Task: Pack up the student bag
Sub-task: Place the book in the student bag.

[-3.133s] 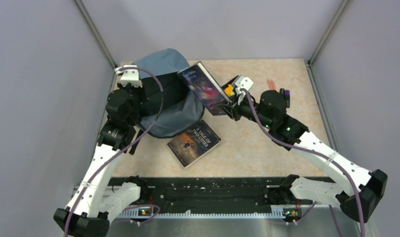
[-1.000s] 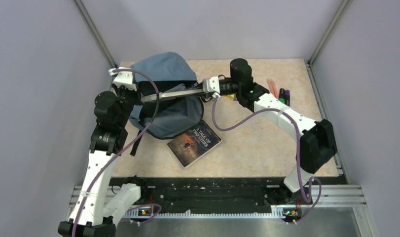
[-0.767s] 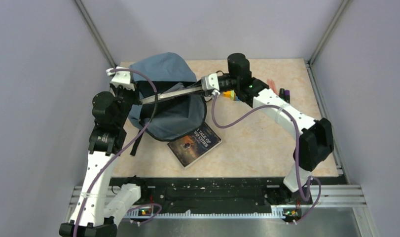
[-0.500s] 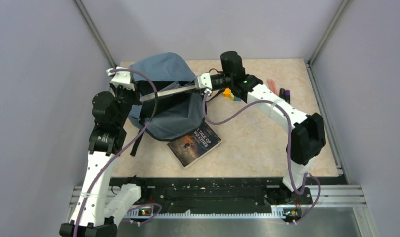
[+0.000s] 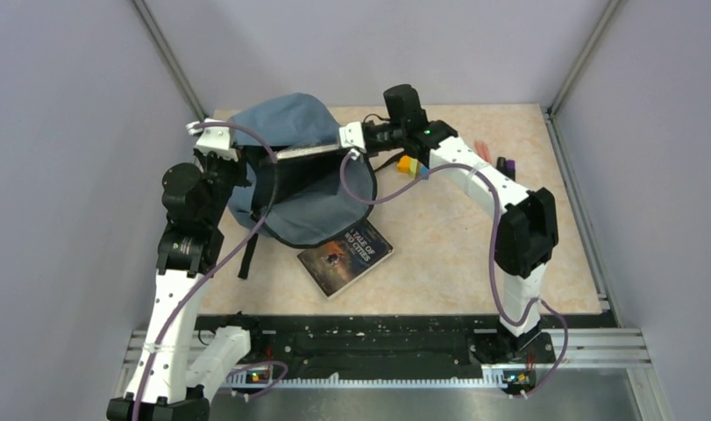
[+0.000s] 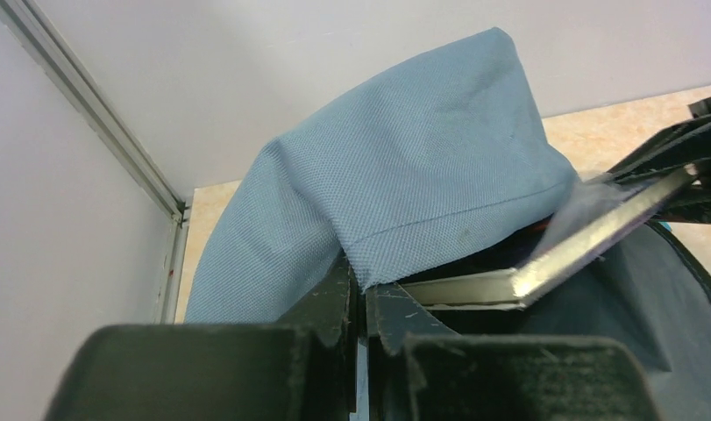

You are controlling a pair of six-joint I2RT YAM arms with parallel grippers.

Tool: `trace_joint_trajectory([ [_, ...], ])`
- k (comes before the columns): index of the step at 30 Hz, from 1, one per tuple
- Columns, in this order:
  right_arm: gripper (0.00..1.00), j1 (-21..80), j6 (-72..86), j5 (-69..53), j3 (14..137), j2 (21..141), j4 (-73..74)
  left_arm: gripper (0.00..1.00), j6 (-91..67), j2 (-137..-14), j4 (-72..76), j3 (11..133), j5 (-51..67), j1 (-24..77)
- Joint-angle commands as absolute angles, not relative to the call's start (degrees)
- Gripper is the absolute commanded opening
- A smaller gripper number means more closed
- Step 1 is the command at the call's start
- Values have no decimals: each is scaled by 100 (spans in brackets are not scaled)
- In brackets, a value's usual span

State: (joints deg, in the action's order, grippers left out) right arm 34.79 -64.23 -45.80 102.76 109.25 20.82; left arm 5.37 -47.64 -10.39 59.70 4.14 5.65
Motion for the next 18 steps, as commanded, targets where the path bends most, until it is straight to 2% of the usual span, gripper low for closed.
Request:
trace_joint_trajectory([
  [1, 0, 3516, -6891, -4679, 11272, 11138, 2303, 0, 414, -4708, -659, 6117, 538, 510],
  [5, 0, 3799, -7419, -4384, 11686, 11476, 3039, 0, 401, -4746, -659, 6119, 602, 501],
  [18, 0, 3920, -7502, -4732, 11681, 11539, 3056, 0, 384, -4739, -654, 6115, 621, 501],
])
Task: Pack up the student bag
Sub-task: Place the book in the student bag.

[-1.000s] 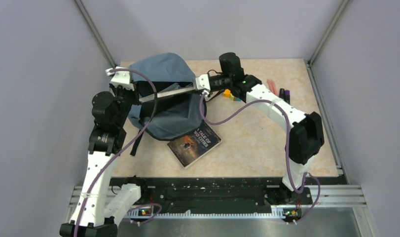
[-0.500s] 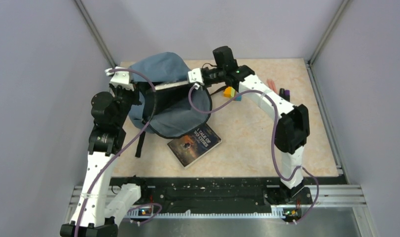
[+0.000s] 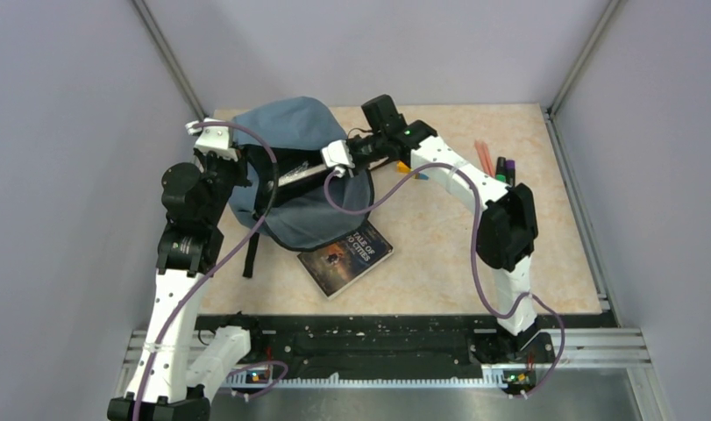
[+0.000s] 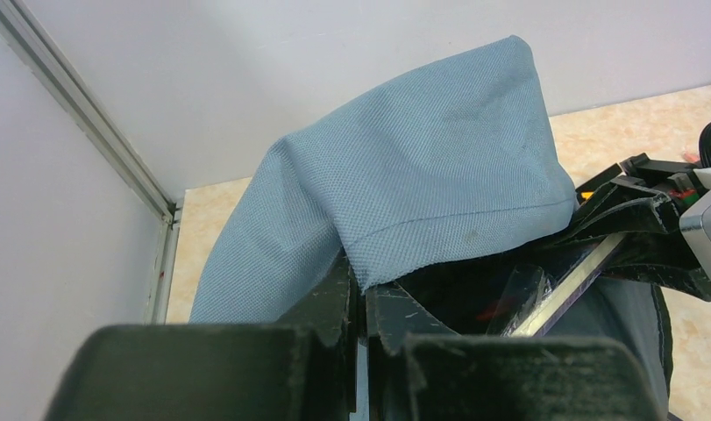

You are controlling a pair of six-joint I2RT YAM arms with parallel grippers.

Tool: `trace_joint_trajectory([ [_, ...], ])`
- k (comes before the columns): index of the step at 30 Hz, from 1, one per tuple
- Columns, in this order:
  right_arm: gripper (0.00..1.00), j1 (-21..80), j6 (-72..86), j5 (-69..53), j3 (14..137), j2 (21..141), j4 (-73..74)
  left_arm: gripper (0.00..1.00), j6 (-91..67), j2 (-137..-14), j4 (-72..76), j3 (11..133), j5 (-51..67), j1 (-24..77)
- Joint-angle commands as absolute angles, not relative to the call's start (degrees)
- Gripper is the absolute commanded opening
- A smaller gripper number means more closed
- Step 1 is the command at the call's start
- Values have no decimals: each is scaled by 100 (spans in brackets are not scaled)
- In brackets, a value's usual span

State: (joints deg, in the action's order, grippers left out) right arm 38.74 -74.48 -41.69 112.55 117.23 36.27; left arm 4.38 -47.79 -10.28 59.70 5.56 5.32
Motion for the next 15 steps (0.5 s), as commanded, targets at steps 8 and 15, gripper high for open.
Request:
trace_joint_trajectory([
  [8, 0, 3806, -6769, -5172, 10757, 10768, 1719, 0, 382, -4720, -650, 6108, 580, 501],
  [15, 0, 3810, -7085, -5214, 11052, 10884, 2394, 0, 373, -4706, -642, 6099, 586, 501],
])
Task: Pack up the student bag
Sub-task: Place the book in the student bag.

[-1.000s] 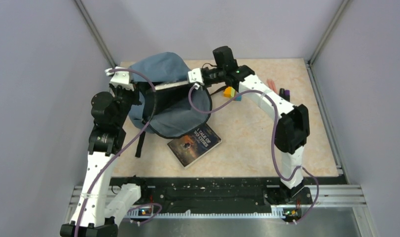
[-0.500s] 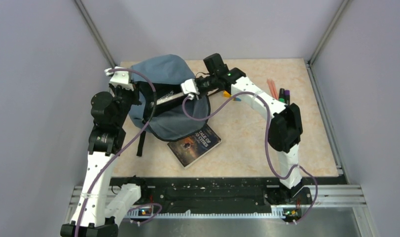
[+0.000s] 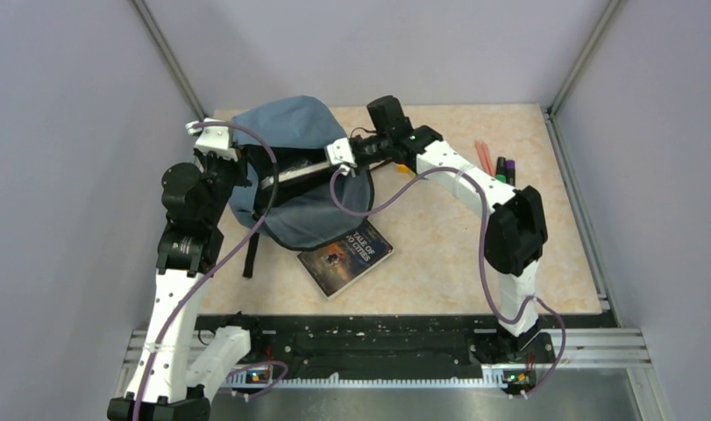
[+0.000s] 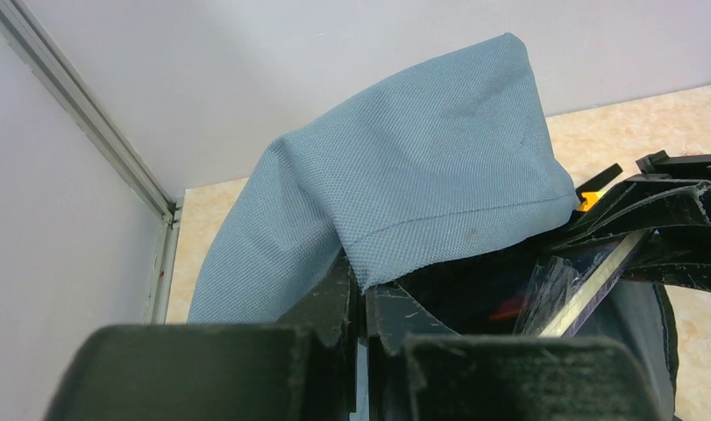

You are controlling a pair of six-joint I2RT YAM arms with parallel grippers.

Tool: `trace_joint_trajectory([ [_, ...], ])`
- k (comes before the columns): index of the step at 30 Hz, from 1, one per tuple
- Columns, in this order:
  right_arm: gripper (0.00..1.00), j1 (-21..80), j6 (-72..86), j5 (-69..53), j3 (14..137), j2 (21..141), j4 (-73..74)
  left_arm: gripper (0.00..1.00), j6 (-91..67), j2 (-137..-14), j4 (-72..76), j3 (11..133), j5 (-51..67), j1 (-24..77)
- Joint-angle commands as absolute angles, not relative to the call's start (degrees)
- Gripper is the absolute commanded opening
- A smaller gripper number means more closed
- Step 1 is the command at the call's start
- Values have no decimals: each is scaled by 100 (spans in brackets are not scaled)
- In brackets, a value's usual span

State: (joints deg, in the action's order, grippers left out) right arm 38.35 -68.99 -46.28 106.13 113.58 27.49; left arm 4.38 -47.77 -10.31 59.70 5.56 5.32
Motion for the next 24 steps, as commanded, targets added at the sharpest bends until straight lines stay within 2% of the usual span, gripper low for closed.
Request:
trace_joint_trajectory([
  [1, 0, 3818, -7118, -5143, 11116, 10955, 2475, 0, 366, -4704, -634, 6102, 581, 493],
  [7, 0, 3943, -7514, -4718, 11652, 11492, 3108, 0, 366, -4713, -633, 6100, 594, 492],
  [16, 0, 3972, -7103, -4416, 11313, 11672, 2139, 0, 366, -4728, -633, 6097, 598, 492],
  [17, 3, 3973, -7016, -4407, 11276, 11671, 2030, 0, 366, -4726, -633, 6099, 600, 492],
  [22, 45, 3981, -6566, -4435, 11086, 11534, 1588, 0, 358, -4737, -633, 6100, 606, 492],
  [24, 53, 3997, -6398, -4448, 10880, 11395, 1285, 0, 347, -4745, -633, 6104, 615, 492],
])
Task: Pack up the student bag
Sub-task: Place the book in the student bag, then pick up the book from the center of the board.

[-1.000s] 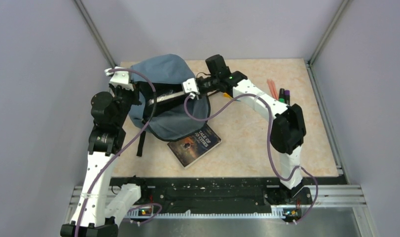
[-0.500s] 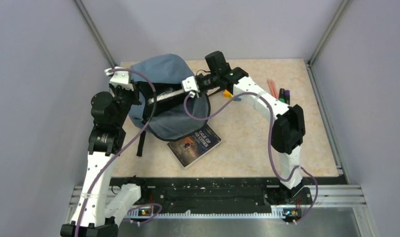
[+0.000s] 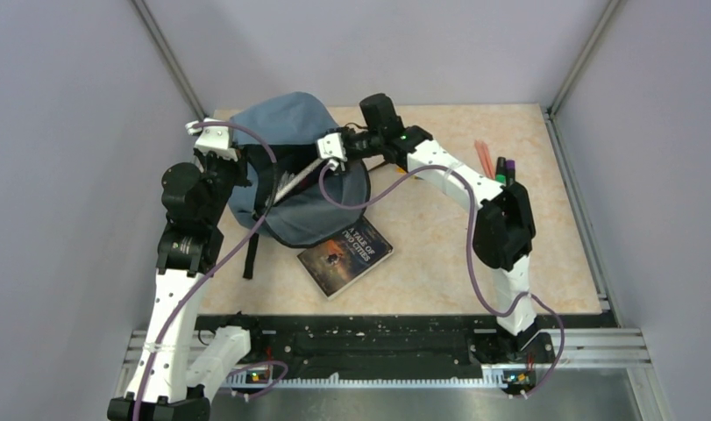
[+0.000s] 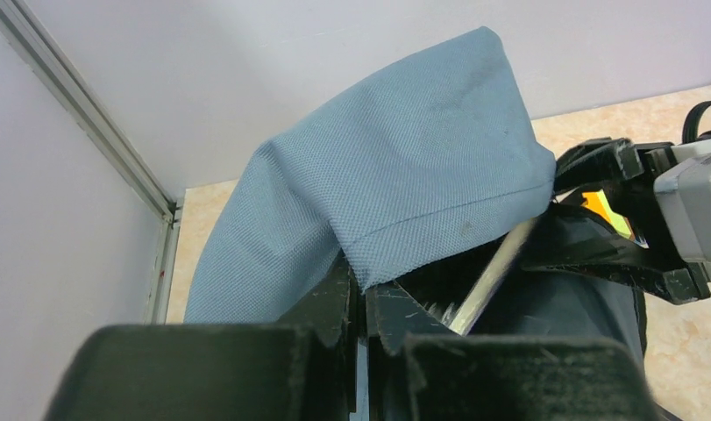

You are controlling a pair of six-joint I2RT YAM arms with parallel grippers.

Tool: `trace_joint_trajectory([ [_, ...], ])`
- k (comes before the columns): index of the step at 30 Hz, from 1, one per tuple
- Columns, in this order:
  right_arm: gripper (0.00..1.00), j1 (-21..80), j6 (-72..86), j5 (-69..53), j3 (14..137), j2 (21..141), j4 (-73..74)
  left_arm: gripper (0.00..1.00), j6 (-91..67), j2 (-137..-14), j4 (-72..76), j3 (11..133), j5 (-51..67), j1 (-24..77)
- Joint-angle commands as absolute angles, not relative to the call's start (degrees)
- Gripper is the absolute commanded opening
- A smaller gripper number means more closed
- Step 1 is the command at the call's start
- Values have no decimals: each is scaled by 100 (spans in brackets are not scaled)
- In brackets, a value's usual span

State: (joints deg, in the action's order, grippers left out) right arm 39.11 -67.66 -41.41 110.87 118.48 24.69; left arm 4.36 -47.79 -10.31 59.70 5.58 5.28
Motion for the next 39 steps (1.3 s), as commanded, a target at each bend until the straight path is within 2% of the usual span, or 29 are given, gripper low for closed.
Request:
trace_joint_trajectory([
  [1, 56, 4011, -6304, -4437, 10762, 11322, 1098, 0, 344, -4745, -633, 6100, 615, 492],
  [7, 57, 4052, -6012, -4431, 10271, 10898, 610, 0, 351, -4744, -631, 6091, 598, 485],
  [11, 58, 4060, -5519, -4530, 9427, 10278, -206, 0, 339, -4737, -607, 6074, 598, 483],
  [15, 59, 4064, -4071, -4733, 8239, 9312, -1683, 0, 298, -4721, -574, 6052, 606, 483],
  [18, 62, 4068, -2089, -4426, 7486, 8666, -2743, 0, 273, -4717, -509, 6001, 618, 483],
  [24, 66, 4062, 351, -3112, 6419, 7695, -2445, 0, 230, -4759, -429, 5936, 518, 483],
  [32, 68, 4061, 2533, -871, 4969, 6480, -1392, 0, 149, -4757, -386, 5882, 448, 483],
  [36, 72, 4052, 3144, 325, 4337, 6101, -943, 0, 116, -4751, -385, 5868, 454, 489],
  [39, 76, 4052, 3282, 361, 4062, 6082, -661, 0, 135, -4755, -362, 5845, 408, 492],
])
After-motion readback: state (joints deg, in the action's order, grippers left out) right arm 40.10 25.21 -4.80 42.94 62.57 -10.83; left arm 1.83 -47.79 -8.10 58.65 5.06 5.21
